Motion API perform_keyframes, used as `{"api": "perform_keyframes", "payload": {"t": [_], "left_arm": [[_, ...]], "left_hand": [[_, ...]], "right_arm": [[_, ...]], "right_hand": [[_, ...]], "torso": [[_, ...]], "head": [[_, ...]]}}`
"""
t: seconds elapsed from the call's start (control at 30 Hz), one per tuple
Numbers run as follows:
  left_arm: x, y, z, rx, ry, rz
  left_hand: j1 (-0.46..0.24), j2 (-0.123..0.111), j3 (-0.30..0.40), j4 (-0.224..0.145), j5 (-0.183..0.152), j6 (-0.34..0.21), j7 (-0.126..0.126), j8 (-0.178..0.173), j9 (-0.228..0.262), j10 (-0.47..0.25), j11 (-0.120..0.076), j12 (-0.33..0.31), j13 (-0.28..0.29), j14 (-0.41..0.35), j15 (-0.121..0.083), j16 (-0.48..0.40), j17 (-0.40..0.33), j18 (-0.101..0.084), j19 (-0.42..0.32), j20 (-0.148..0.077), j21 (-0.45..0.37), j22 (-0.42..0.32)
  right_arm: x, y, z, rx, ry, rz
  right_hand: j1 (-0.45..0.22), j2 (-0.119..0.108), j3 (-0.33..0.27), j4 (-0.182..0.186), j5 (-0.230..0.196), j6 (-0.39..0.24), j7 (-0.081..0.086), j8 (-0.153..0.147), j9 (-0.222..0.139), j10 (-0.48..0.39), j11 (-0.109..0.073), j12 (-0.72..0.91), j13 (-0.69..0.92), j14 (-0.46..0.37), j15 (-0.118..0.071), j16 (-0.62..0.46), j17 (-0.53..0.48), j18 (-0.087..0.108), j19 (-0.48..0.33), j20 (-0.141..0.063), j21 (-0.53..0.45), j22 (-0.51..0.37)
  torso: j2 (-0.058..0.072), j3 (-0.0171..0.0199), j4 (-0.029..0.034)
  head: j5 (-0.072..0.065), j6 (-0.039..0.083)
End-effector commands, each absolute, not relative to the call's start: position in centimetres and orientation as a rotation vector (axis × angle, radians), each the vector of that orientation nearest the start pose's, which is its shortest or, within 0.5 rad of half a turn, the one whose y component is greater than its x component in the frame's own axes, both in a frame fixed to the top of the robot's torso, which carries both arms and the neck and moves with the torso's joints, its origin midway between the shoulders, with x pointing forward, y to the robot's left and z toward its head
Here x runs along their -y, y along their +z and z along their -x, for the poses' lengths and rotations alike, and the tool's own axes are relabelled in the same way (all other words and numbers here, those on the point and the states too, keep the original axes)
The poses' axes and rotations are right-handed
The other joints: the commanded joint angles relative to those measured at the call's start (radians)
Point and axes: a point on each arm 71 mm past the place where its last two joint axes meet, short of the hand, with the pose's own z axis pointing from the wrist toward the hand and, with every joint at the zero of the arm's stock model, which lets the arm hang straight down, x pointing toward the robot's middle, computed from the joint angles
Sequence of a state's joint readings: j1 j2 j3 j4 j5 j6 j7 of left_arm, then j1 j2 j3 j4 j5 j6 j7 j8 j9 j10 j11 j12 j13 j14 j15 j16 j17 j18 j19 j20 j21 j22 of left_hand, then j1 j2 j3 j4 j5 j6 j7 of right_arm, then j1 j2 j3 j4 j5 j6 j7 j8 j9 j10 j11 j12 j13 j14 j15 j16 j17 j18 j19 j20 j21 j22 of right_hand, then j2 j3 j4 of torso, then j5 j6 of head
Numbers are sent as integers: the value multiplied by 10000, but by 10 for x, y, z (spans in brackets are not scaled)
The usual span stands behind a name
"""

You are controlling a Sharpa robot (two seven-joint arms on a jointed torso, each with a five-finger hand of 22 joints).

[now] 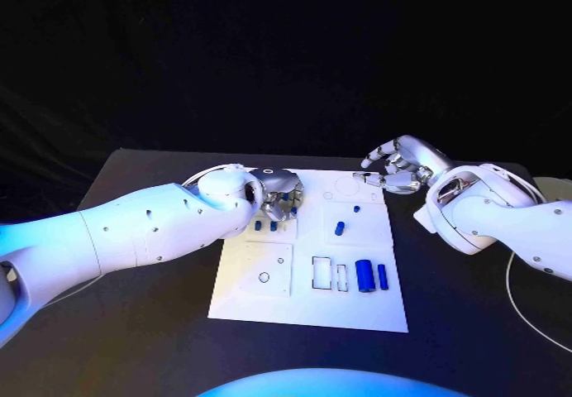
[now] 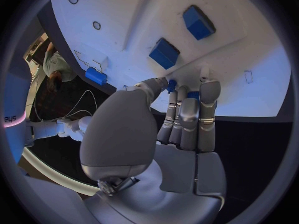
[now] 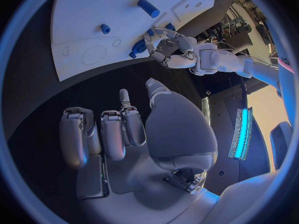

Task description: Assemble the parts on the task board

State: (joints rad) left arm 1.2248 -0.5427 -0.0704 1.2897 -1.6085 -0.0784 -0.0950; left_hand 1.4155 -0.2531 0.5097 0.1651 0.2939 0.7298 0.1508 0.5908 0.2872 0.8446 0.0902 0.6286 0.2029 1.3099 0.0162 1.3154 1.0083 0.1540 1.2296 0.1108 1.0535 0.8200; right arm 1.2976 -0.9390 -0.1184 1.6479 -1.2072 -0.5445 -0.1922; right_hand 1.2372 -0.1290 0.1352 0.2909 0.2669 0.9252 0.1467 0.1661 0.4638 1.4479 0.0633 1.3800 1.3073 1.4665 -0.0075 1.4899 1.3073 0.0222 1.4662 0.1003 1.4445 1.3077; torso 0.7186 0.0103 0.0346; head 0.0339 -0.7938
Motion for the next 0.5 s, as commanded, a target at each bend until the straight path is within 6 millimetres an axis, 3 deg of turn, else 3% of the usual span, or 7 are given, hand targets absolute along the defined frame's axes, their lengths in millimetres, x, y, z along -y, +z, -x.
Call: {"api": "perform_keyframes", "payload": {"t": [0.03,0.17,0.3,0.5], "left_arm": [[-103,-211,-512,-18376,-5741,-5038],[-102,-211,-512,-18380,-5738,-4999],[-101,-211,-512,-18404,-5728,-4939],[-100,-211,-513,-18370,-5831,-4804]], "left_hand": [[108,59,141,-36,-3,138,-37,-95,-47,141,-21,-91,-67,79,-10,85,30,-81,70,-13,146,159],[240,225,372,-162,-46,418,-56,-184,-113,445,-62,-191,-178,370,-50,391,412,-200,357,-45,696,854],[456,441,730,-432,-347,671,-3,-352,-193,757,-47,-365,-306,639,-47,629,656,-301,598,-40,1215,1472],[390,507,1048,-660,-520,925,-1,-616,-280,1029,-46,-734,-487,734,-37,677,587,-326,613,-34,1451,1720]], "right_arm": [[224,-151,-473,-15522,6836,-1808],[224,-151,-473,-15532,6834,-1807],[224,-151,-473,-15539,6833,-1806],[224,-151,-472,-15558,6823,-1802]], "right_hand": [[-79,11,-10,-4,48,-14,-45,35,9,-61,-42,-66,1000,576,-56,-46,474,123,281,-63,-52,1782],[-81,24,-4,-3,57,-16,-45,40,10,-61,-42,-66,1001,576,-56,-45,483,123,280,-63,-56,1781],[-81,24,-4,-3,57,-16,-45,40,10,-61,-42,-66,1001,576,-56,-45,483,123,280,-63,-56,1781],[-86,30,-2,-2,61,-11,-46,47,13,-51,-43,-50,1014,579,-56,-41,498,120,288,-64,-44,1789]], "torso": [[-3,-3,1],[-1,-4,-5],[2,0,-1],[8,0,-3]], "head": [[1,10],[5,-3],[-3,-3],[-9,-11]]}}
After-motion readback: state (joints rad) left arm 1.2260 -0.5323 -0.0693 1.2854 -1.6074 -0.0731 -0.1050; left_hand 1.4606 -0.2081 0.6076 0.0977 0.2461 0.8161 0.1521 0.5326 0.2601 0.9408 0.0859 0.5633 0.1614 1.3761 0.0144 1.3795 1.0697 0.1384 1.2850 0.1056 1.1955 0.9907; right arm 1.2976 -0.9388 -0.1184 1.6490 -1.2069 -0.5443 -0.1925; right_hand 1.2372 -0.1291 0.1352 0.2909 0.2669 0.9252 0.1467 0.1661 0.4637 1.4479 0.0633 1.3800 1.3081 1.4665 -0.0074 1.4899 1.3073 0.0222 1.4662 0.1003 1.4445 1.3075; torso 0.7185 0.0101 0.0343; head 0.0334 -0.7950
